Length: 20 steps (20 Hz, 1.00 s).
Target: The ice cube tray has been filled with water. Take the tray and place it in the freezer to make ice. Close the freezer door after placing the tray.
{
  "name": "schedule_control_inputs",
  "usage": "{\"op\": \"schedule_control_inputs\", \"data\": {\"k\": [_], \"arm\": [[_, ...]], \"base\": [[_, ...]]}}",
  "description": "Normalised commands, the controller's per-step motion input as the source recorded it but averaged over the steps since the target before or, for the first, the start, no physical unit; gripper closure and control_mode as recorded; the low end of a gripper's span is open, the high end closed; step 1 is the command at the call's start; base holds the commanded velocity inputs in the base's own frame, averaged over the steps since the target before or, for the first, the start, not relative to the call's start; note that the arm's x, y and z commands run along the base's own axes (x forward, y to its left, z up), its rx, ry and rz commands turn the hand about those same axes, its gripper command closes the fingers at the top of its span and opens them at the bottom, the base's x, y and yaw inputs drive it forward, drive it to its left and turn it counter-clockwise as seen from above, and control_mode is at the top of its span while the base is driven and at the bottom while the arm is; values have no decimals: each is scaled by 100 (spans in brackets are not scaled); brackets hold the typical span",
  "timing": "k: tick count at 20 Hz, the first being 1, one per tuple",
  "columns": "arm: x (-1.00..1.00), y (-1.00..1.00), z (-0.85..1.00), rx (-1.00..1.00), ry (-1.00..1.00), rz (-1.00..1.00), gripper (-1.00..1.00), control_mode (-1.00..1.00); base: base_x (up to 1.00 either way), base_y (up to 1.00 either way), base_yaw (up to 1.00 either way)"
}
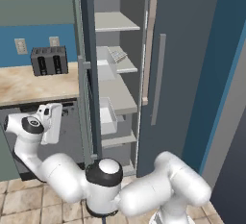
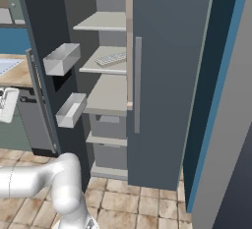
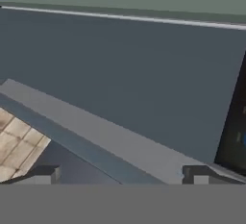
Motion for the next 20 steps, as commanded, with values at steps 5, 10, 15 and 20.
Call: {"op": "schedule_control_inputs", "data": {"k": [5, 10, 15, 20], "arm": [[44, 23, -22, -6, 18, 5, -100, -100], [28, 6, -20, -7, 14, 10, -100, -100], [16, -11, -22, -8, 2, 14, -100, -100], [-1, -75, -24, -11, 1, 3, -100, -100]], "base": [[0, 0, 0], [0, 0, 0], [0, 0, 0], [0, 0, 0]]}}
